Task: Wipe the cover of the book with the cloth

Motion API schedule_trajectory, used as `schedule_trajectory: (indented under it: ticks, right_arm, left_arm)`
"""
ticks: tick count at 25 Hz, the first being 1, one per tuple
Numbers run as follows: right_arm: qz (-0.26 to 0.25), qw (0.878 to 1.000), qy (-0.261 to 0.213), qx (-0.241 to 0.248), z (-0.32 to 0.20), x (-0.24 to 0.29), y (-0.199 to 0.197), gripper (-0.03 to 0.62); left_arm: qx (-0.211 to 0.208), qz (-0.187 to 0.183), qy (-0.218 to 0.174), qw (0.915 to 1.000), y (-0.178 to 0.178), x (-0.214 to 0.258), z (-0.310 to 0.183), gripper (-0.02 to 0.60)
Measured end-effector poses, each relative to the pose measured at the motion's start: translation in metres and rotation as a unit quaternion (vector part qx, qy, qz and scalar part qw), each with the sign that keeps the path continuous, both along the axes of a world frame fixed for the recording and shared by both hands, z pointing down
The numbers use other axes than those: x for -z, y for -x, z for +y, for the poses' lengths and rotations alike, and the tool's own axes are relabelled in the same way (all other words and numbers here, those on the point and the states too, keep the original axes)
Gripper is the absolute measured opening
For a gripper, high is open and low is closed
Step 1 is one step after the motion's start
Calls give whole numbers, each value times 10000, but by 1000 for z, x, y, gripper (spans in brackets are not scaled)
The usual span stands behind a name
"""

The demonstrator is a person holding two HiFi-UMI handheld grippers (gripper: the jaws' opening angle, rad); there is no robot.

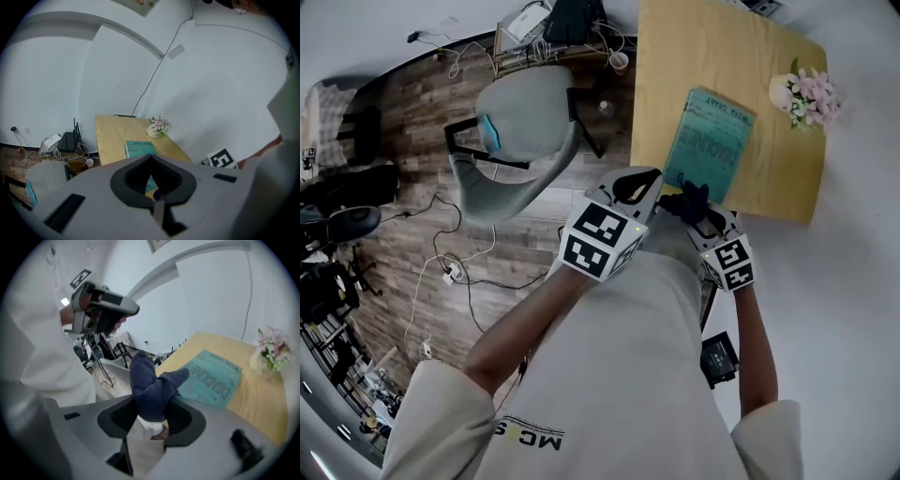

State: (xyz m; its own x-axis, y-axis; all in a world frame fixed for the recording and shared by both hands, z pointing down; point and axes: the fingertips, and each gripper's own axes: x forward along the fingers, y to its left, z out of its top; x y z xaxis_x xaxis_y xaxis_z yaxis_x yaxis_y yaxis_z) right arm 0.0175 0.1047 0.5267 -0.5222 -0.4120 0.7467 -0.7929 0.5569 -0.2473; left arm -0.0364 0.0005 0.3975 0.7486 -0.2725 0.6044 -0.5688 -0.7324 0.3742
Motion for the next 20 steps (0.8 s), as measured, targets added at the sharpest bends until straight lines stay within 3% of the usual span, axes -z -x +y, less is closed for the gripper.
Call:
schedule_trajectory:
  ticks: [9, 20]
  right_arm:
    - [-615, 9829, -803, -1536, -30, 85, -61, 175]
    - [-744, 9539, -1968, -2141, -52, 184, -89, 175]
  left_arm:
    - [-169, 306, -282, 9990, -17, 33, 1, 11]
    - [-267, 906, -545, 9940, -46, 84, -2, 11]
